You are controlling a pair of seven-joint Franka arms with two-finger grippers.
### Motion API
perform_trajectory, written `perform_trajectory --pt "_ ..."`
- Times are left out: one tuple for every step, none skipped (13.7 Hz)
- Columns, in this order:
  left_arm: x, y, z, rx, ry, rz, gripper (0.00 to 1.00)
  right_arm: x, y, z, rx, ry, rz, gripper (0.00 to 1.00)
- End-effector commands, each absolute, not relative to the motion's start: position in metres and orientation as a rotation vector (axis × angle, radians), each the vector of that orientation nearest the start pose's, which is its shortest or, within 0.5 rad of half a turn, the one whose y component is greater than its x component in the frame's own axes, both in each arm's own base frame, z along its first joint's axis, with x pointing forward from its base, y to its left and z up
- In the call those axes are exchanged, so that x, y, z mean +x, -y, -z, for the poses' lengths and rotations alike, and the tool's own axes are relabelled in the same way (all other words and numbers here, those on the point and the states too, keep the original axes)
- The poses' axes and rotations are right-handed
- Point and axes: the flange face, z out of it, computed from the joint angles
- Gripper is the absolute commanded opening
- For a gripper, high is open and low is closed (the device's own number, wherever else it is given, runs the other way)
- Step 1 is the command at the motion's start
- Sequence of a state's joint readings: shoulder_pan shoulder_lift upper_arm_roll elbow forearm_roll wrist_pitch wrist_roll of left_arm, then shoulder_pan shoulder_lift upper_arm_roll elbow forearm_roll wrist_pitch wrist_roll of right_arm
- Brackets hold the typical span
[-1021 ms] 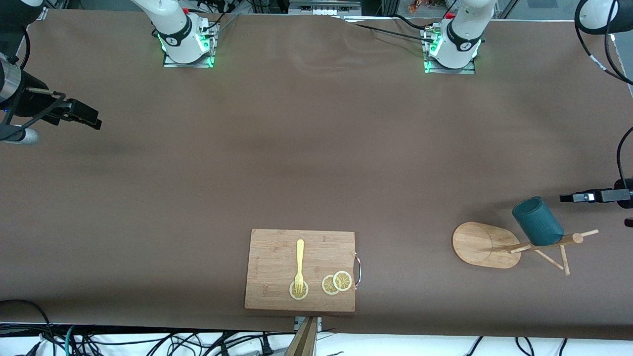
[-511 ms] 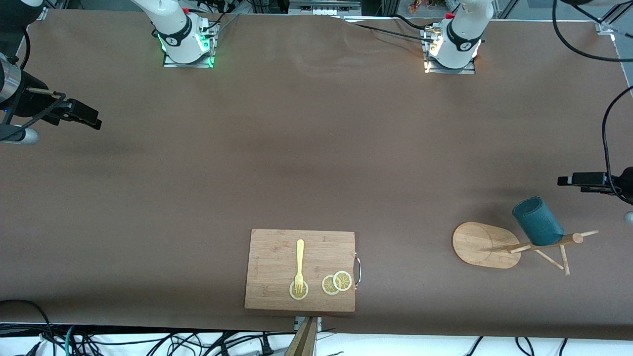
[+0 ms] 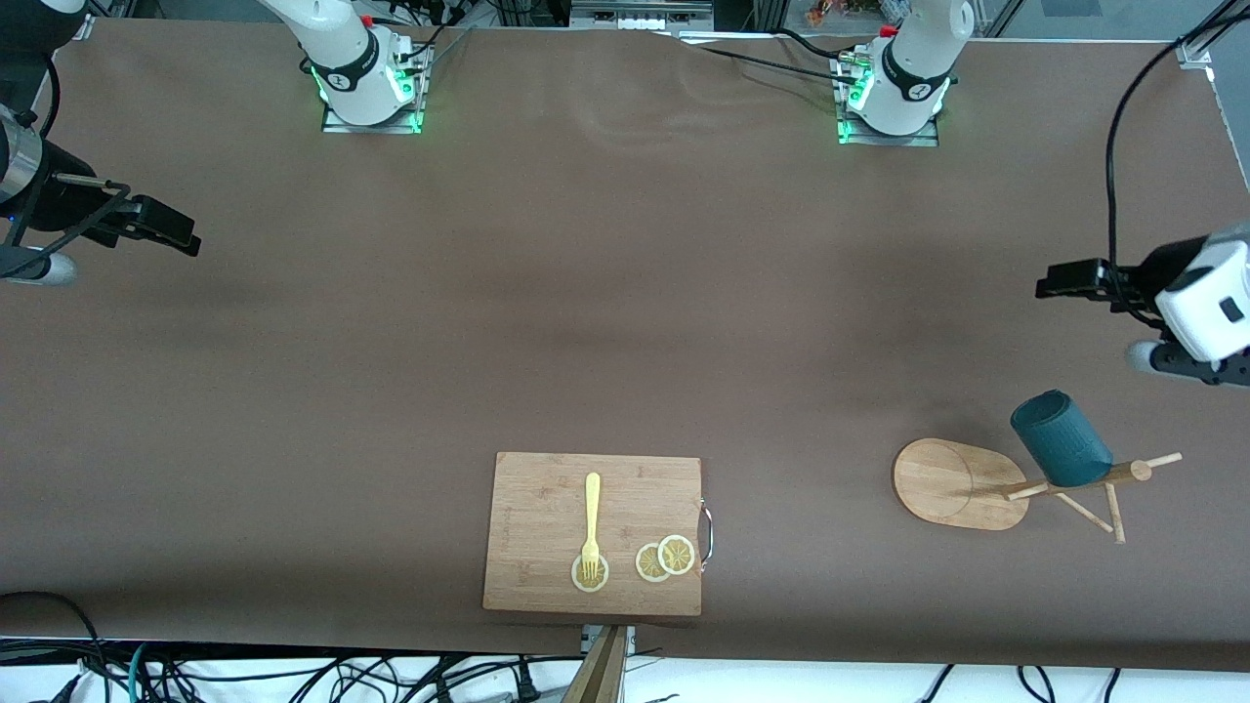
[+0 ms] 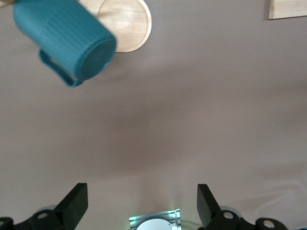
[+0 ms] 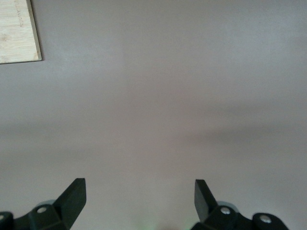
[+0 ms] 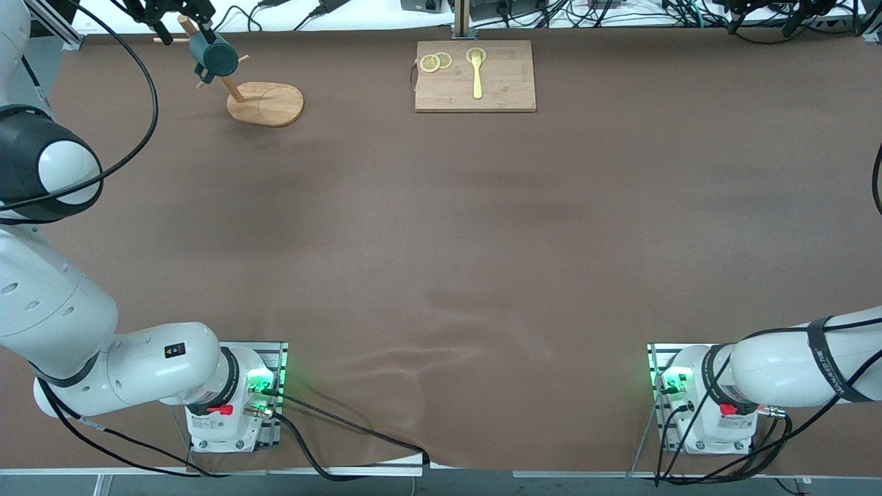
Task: Pass cup and hang on rack
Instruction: 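Open the left gripper and withdraw it from the mug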
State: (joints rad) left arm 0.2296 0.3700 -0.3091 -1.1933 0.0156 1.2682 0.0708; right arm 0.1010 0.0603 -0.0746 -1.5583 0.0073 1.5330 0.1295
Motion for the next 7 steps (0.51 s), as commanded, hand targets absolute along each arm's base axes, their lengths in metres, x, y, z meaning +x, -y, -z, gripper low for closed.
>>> perform_trajectory --pt "0.609 0.048 -0.581 -3.078 -0.309 -0.393 1.0 0.569 -0.017 -0.597 -3.134 -0.149 -0.128 1.0" --pt "0.604 0.059 -0.59 -3.068 -0.327 -0.368 1.0 0.569 -0.017 -0.597 -3.134 -0.149 -0.128 1.0" --pt "0.597 0.073 -0.603 -3.058 -0.359 -0.322 1.0 0.569 -0.017 -0.597 -3.134 -0.149 -0.128 1.0" --pt "0.587 0.091 -0.605 -3.051 -0.419 -0.299 1.0 0.569 -0.017 -0.597 -3.134 -0.147 -0.128 1.0" --pt "0.578 0.074 -0.615 -3.067 -0.358 -0.21 1.0 0.569 -0.016 -0.597 -3.134 -0.149 -0.128 1.0" --pt "0.566 0.073 -0.62 -3.066 -0.327 -0.095 1.0 0.569 -0.016 -0.597 -3.134 -0.149 -0.128 1.0" --pt "0.558 0.074 -0.62 -3.06 -0.326 0.008 1.0 0.569 -0.017 -0.597 -3.134 -0.147 -0.128 1.0"
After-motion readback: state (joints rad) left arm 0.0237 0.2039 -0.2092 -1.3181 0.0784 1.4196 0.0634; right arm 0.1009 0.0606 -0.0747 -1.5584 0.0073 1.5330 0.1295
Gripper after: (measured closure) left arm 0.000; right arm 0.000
